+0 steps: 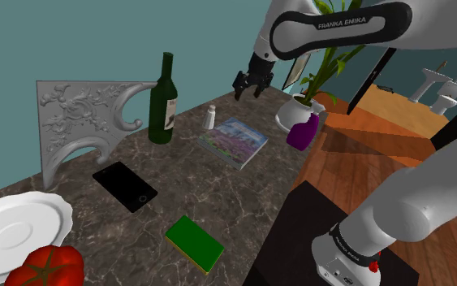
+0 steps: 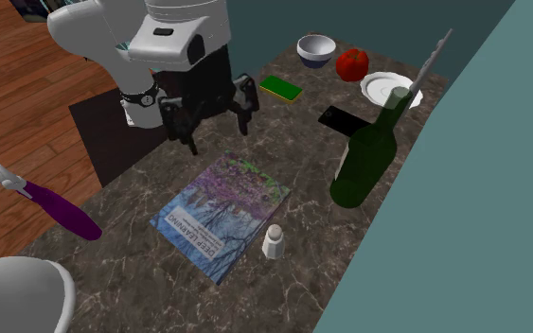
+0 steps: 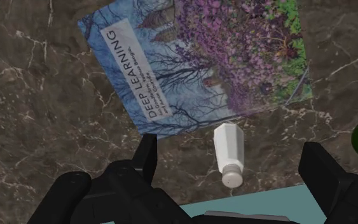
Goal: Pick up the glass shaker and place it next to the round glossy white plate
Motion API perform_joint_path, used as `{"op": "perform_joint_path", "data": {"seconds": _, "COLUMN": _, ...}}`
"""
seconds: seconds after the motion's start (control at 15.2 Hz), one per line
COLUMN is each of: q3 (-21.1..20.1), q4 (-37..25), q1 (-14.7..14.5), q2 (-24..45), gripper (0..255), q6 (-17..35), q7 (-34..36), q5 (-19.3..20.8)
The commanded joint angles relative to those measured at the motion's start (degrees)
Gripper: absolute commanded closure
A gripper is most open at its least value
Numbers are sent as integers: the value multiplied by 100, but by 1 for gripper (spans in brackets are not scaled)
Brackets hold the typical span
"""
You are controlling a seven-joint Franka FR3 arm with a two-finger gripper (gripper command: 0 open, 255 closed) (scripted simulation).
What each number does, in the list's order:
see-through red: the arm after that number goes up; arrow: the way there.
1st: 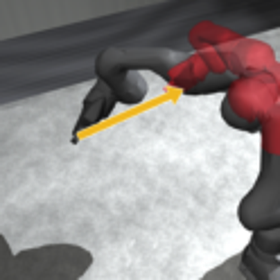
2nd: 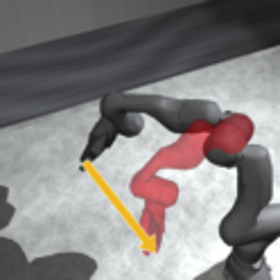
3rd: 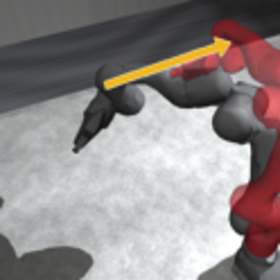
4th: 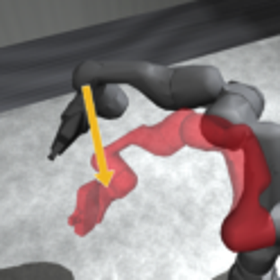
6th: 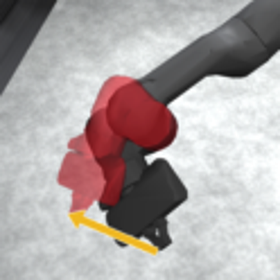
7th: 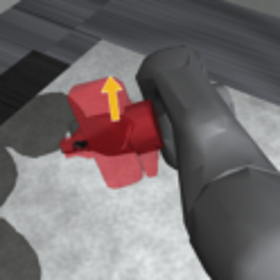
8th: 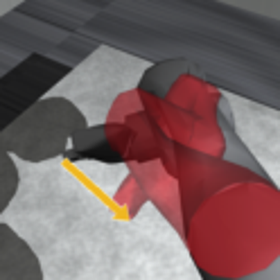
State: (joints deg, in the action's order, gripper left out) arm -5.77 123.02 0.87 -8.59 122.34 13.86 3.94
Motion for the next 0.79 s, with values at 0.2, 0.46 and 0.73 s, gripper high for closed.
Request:
{"op": "perform_joint_path", "data": {"seconds": 0.2, "q3": -55, "q4": -797, "q1": -2, "q2": 1158, "gripper": 0, "q6": 320, "q7": 249, "q5": 271}}
{"op": "perform_joint_path", "data": {"seconds": 0.46, "q3": -47, "q4": -1562, "q1": -55, "q2": 2068, "gripper": 0, "q6": 427, "q7": 431, "q5": 490}}
{"op": "perform_joint_path", "data": {"seconds": 0.73, "q3": -1, "q4": -2474, "q1": -141, "q2": 3002, "gripper": 0, "q6": 412, "q7": 566, "q5": 673}}
